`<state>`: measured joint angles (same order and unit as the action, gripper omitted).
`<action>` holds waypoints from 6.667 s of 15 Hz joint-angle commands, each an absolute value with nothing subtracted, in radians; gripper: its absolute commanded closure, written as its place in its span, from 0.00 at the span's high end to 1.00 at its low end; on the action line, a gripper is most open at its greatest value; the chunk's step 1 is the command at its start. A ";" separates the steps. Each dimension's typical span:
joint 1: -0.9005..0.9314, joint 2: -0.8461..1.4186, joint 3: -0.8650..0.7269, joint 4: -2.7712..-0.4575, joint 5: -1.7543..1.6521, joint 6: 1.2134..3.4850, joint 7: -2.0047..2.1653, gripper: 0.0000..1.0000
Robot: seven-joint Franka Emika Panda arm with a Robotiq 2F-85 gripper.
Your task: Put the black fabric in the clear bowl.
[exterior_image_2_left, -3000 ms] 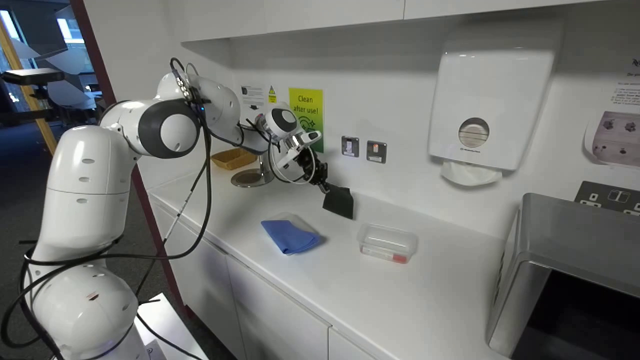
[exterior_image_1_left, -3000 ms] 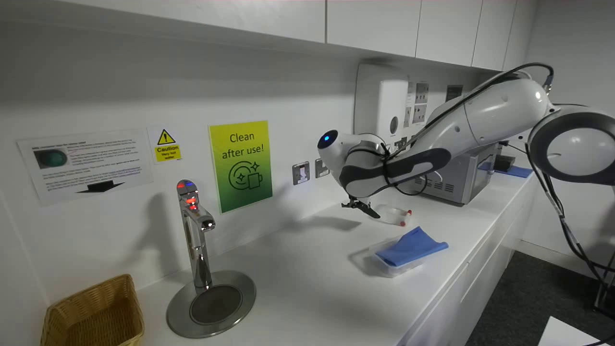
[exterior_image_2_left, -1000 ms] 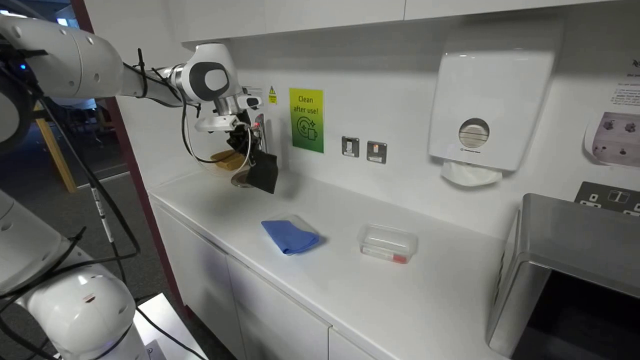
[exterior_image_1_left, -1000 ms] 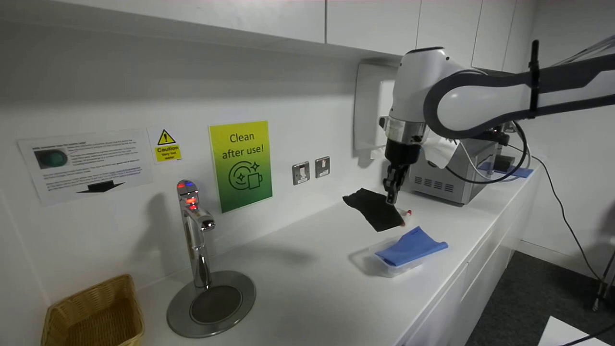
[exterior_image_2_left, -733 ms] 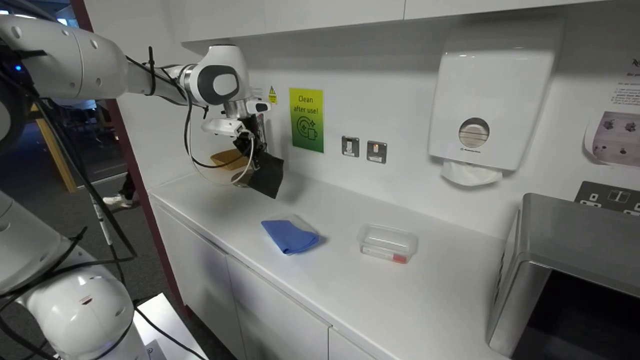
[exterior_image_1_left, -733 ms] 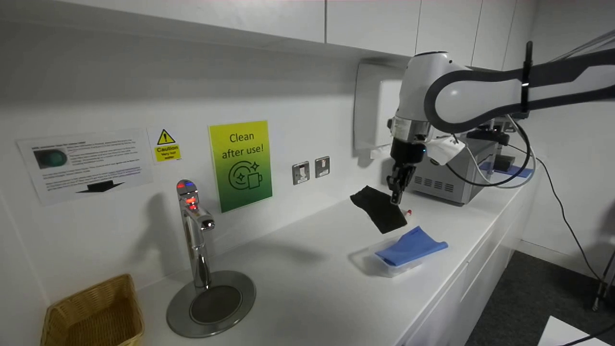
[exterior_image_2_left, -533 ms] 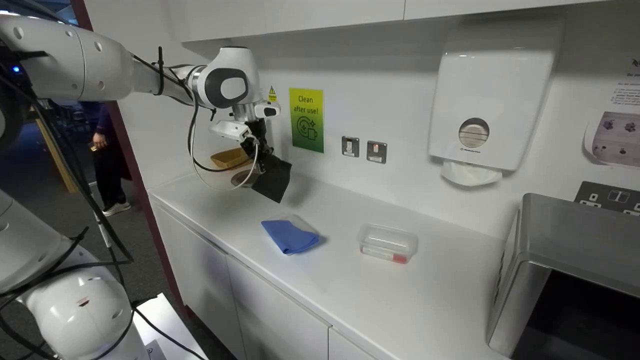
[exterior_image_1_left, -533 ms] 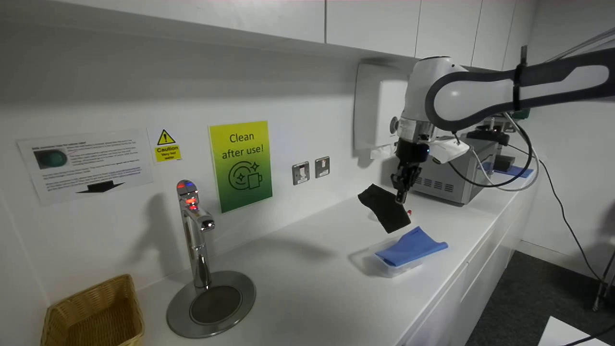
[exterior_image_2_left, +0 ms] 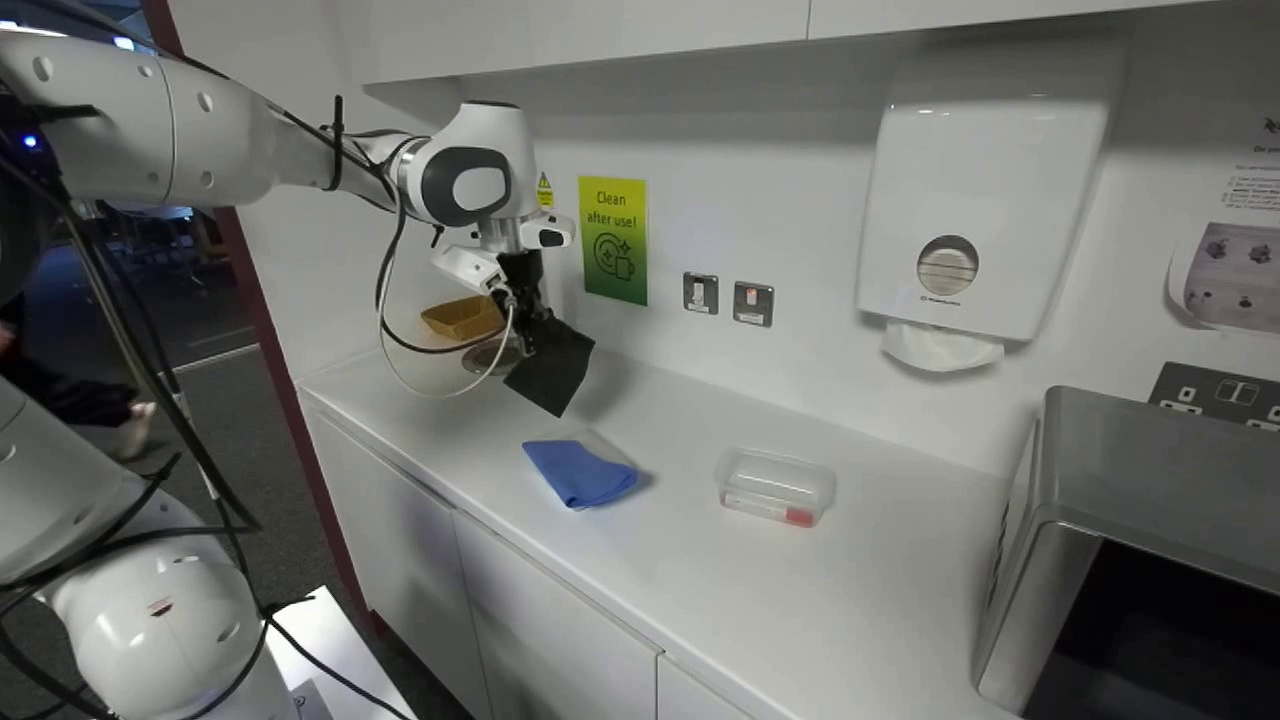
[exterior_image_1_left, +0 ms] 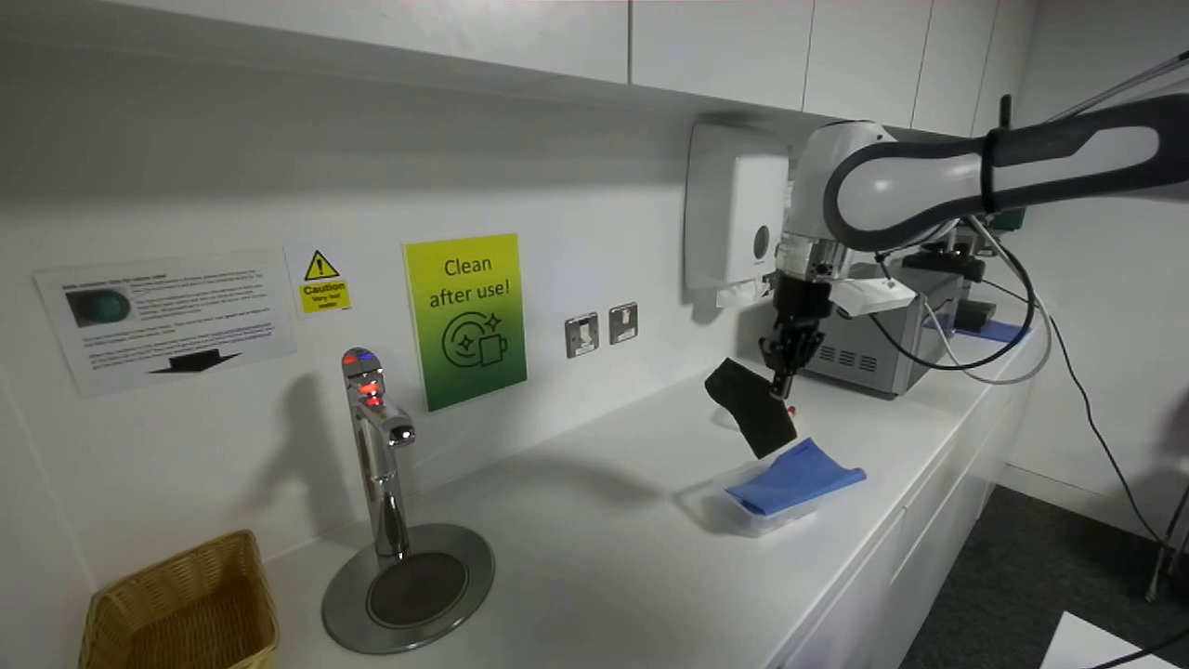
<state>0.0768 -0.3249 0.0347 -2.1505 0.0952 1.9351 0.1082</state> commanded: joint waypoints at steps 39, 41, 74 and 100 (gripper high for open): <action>0.151 -0.289 0.116 -2.262 -0.473 1.781 -0.398 0.00; 0.149 -0.287 0.116 -2.266 -0.479 1.783 -0.396 0.00; 0.169 -0.181 0.158 -2.248 -0.764 1.924 -0.339 0.00; 0.184 -0.214 0.187 -2.256 -0.736 1.893 -0.295 0.00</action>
